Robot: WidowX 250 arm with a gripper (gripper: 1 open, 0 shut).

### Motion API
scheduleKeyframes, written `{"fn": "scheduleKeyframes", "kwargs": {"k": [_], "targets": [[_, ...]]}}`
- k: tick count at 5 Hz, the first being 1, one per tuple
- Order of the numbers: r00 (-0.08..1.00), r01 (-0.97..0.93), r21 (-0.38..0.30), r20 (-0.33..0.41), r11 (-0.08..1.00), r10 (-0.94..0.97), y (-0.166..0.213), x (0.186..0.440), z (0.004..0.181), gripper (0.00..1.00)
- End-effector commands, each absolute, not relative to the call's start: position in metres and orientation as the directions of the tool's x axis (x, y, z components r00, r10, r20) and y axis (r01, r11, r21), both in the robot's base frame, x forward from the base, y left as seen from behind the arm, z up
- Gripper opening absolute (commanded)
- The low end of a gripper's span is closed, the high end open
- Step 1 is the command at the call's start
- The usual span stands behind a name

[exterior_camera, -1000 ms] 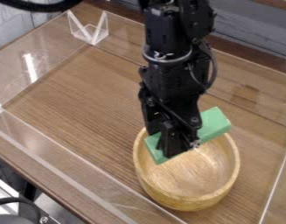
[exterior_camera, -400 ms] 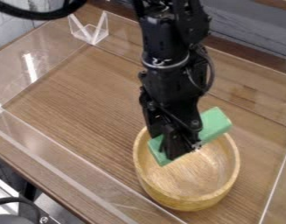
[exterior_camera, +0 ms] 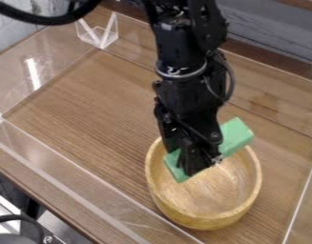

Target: Put the green block in the brown bowl

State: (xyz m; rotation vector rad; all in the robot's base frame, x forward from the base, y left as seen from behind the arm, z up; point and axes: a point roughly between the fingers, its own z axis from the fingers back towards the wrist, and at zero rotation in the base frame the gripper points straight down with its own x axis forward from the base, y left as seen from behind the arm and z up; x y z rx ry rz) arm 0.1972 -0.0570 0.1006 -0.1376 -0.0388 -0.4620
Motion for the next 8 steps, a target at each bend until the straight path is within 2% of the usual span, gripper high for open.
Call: {"fn": "scheduleKeyframes", "kwargs": {"k": [1, 8], "targets": [[0.899, 0.436, -0.126, 0.096, 0.891, -0.427, -0.056, 0.202, 0.104, 0.00], [0.920, 0.391, -0.177, 0.097, 0.903, -0.379, -0.058, 0.208, 0.091, 0.00]]}}
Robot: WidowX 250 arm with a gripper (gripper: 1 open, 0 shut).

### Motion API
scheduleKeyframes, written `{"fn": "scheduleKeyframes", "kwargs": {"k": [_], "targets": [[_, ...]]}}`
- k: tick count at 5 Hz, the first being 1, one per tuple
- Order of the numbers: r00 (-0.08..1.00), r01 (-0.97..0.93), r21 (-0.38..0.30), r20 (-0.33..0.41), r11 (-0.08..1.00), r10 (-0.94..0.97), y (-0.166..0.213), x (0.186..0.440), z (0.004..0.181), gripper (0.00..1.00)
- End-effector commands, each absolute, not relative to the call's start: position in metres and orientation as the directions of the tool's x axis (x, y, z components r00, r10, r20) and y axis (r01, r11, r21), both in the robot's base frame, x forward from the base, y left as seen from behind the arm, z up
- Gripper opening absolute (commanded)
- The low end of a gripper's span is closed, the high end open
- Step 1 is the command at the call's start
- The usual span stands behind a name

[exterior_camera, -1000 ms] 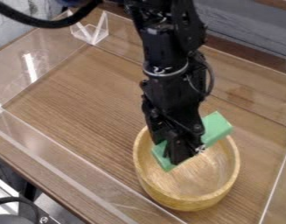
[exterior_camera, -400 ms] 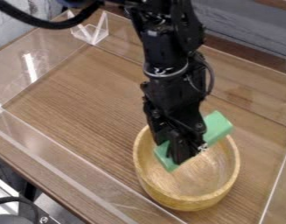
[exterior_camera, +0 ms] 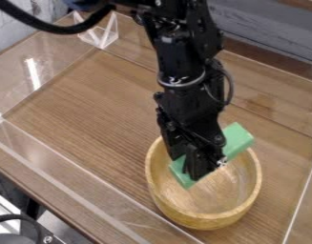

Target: Put the green block in the brown bowl

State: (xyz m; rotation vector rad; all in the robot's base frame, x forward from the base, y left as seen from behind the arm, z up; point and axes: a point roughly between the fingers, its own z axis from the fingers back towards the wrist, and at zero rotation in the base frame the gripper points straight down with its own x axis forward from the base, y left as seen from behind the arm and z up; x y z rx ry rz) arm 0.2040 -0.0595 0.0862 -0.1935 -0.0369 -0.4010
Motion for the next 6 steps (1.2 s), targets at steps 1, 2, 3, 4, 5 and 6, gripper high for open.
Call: {"fn": "scheduleKeyframes", "kwargs": {"k": [1, 2, 3, 4, 5, 6], "targets": [[0.922, 0.388, -0.182, 0.098, 0.904, -0.376, -0.0576, 0.2092, 0.0881, 0.00], [0.923, 0.384, -0.187, 0.098, 0.904, -0.372, -0.0575, 0.2105, 0.0856, 0.00], [0.924, 0.381, -0.193, 0.098, 0.904, -0.369, -0.0572, 0.2115, 0.0836, 0.00], [0.926, 0.378, -0.199, 0.098, 0.904, -0.365, -0.0569, 0.2126, 0.0816, 0.00], [0.927, 0.375, -0.204, 0.098, 0.904, -0.362, -0.0566, 0.2135, 0.0799, 0.00], [0.928, 0.372, -0.210, 0.099, 0.904, -0.359, -0.0563, 0.2143, 0.0785, 0.00]]}}
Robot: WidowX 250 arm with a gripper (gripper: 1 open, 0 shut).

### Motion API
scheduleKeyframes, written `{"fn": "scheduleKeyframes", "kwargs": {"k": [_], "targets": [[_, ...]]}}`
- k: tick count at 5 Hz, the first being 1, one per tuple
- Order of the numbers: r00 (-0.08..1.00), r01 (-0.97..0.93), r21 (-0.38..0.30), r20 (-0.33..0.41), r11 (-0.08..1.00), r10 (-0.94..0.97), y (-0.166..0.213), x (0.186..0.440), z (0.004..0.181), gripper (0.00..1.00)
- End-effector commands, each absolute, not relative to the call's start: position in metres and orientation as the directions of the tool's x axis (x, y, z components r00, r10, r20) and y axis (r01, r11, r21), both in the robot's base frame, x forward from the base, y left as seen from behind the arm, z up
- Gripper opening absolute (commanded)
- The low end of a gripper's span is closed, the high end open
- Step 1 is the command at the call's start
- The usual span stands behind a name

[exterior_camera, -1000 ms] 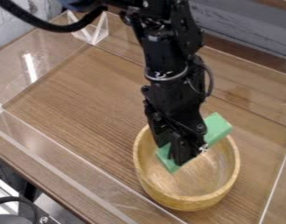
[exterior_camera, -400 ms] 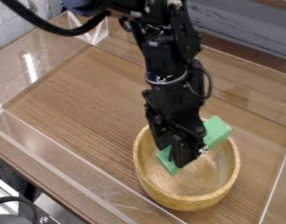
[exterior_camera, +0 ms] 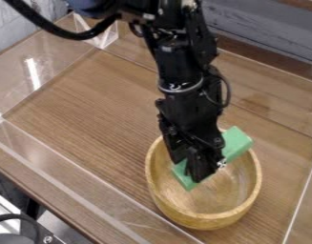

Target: Put the green block in the brown bowl

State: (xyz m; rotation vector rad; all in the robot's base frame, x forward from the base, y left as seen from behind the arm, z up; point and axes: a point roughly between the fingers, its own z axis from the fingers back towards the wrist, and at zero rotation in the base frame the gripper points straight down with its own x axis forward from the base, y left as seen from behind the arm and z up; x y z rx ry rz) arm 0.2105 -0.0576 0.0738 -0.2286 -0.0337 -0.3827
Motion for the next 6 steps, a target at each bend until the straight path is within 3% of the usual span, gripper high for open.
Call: {"fn": "scheduleKeyframes", "kwargs": {"k": [1, 6], "targets": [[0.929, 0.369, -0.215, 0.099, 0.904, -0.356, -0.0560, 0.2152, 0.0773, 0.00], [0.935, 0.355, -0.245, 0.101, 0.902, -0.341, -0.0550, 0.2188, 0.0730, 0.00]]}}
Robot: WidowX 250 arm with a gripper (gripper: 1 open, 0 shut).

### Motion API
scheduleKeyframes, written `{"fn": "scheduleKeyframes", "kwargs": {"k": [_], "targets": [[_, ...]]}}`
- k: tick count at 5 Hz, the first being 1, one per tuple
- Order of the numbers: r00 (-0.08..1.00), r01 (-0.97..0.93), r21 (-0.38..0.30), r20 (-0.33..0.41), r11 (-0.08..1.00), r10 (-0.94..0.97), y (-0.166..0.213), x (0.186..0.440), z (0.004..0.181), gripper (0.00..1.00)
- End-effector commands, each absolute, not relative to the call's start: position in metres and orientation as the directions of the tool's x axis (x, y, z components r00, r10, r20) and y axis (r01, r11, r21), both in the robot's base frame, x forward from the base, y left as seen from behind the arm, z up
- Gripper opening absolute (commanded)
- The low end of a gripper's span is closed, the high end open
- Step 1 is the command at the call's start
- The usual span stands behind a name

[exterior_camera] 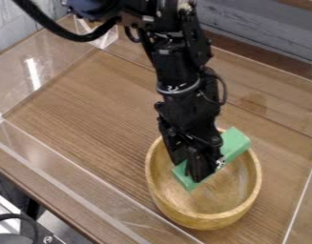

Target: Put the green block in the brown bowl

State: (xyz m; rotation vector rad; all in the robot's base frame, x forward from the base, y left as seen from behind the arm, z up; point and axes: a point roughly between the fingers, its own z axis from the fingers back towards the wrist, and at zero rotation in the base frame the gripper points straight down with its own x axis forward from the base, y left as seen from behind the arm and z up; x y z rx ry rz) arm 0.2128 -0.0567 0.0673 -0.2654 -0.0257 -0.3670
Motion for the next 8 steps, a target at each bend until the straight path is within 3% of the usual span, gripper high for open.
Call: {"fn": "scheduleKeyframes", "kwargs": {"k": [1, 8], "targets": [[0.936, 0.353, -0.251, 0.101, 0.901, -0.338, -0.0549, 0.2194, 0.0724, 0.00], [0.943, 0.332, -0.297, 0.090, 0.896, -0.319, -0.0536, 0.2224, 0.0708, 0.00]]}}
